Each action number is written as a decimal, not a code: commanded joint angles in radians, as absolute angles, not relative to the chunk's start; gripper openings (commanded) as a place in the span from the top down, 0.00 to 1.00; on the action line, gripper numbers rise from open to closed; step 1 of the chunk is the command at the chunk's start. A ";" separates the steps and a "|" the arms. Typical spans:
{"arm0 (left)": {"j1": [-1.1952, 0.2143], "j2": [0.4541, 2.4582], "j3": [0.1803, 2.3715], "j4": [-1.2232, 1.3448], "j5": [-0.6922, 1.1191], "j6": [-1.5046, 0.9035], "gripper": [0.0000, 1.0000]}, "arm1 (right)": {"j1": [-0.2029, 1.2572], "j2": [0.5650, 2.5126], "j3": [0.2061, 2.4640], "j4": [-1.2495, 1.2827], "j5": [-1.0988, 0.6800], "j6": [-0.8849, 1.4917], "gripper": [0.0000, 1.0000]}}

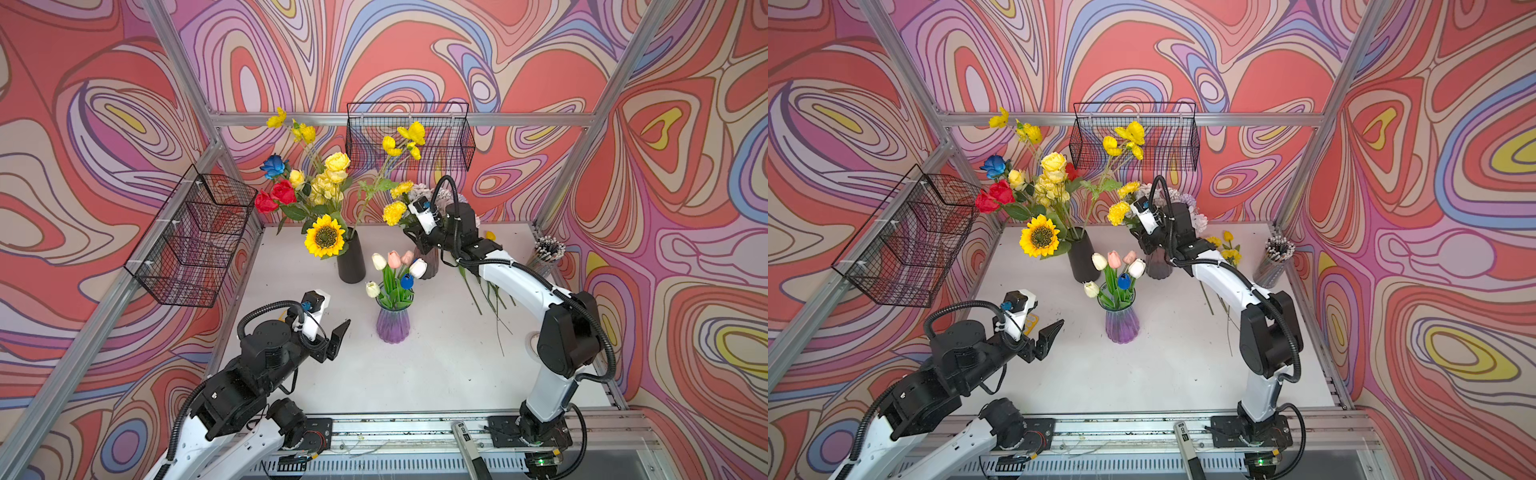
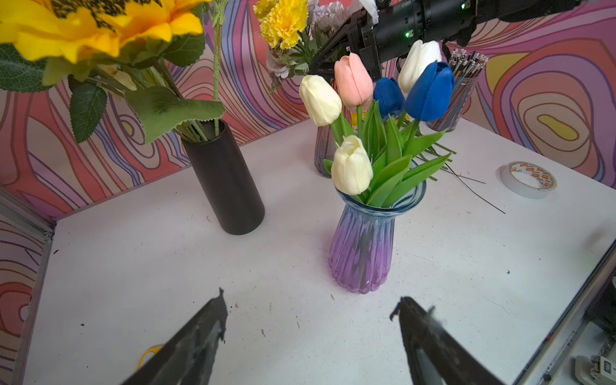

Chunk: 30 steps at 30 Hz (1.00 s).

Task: Pick out yellow flowers from the vase
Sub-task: Pick up the flower from the vase.

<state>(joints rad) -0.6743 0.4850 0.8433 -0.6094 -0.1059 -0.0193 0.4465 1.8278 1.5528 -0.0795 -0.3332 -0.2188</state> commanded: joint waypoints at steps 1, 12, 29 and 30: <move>-0.670 0.470 0.857 -0.604 -0.115 -0.022 0.16 | 0.455 1.856 1.604 -0.087 -0.281 -0.256 0.73; -0.671 0.437 0.845 -0.620 -0.133 -0.023 0.16 | 0.463 1.850 1.615 -0.098 -0.184 -0.267 0.72; -0.670 0.426 0.833 -0.620 -0.140 -0.029 0.16 | 0.463 1.869 1.646 -0.132 -0.162 -0.293 0.68; -0.670 0.425 0.833 -0.622 -0.141 -0.030 0.16 | 0.463 1.870 1.647 -0.130 -0.156 -0.293 0.68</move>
